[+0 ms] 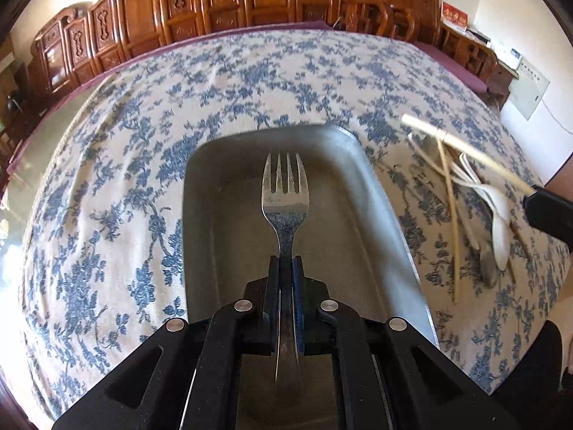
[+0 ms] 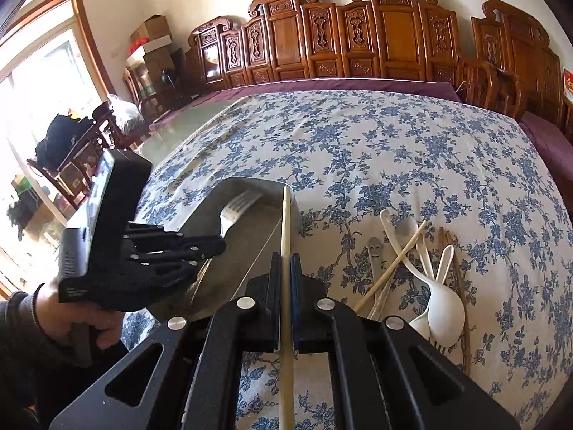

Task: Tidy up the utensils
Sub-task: 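Carry the metal fork into the grey tray and open the left tool, then lower the bamboo chopstick into the grey tray and open the right tool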

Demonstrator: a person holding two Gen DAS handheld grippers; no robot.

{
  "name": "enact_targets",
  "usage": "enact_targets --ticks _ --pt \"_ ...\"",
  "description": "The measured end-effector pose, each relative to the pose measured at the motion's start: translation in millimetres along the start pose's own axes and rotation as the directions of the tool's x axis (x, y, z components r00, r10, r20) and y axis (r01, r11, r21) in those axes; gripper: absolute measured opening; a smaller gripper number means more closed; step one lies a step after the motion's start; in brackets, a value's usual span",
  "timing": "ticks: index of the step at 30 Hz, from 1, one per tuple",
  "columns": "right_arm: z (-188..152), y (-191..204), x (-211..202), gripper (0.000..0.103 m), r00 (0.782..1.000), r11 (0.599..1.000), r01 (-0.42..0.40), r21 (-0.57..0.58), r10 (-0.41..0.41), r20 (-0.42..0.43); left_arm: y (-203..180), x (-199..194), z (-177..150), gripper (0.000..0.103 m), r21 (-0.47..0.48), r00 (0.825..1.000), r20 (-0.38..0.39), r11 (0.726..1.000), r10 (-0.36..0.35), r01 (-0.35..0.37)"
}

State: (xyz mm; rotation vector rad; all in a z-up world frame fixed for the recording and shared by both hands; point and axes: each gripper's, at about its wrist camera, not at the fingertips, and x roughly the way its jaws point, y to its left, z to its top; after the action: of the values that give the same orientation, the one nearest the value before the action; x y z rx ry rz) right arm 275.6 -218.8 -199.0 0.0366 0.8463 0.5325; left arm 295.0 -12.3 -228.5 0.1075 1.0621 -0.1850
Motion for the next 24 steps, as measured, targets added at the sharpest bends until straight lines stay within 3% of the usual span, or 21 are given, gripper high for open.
enact_targets --ticks 8,15,24 --pt "0.9 -1.2 12.4 0.006 1.000 1.000 0.007 0.006 -0.007 -0.019 -3.8 13.9 -1.3 0.006 0.016 0.999 -0.048 1.000 0.004 -0.003" --pt "4.6 11.6 17.7 0.006 1.000 1.000 0.006 0.021 -0.005 -0.018 8.7 -8.6 3.3 0.006 -0.040 0.998 0.024 0.998 -0.054 0.055" --pt "15.4 52.8 48.4 0.006 0.999 1.000 -0.008 0.025 0.009 -0.049 43.0 -59.7 7.3 0.006 -0.072 0.987 0.161 0.997 -0.008 0.020"
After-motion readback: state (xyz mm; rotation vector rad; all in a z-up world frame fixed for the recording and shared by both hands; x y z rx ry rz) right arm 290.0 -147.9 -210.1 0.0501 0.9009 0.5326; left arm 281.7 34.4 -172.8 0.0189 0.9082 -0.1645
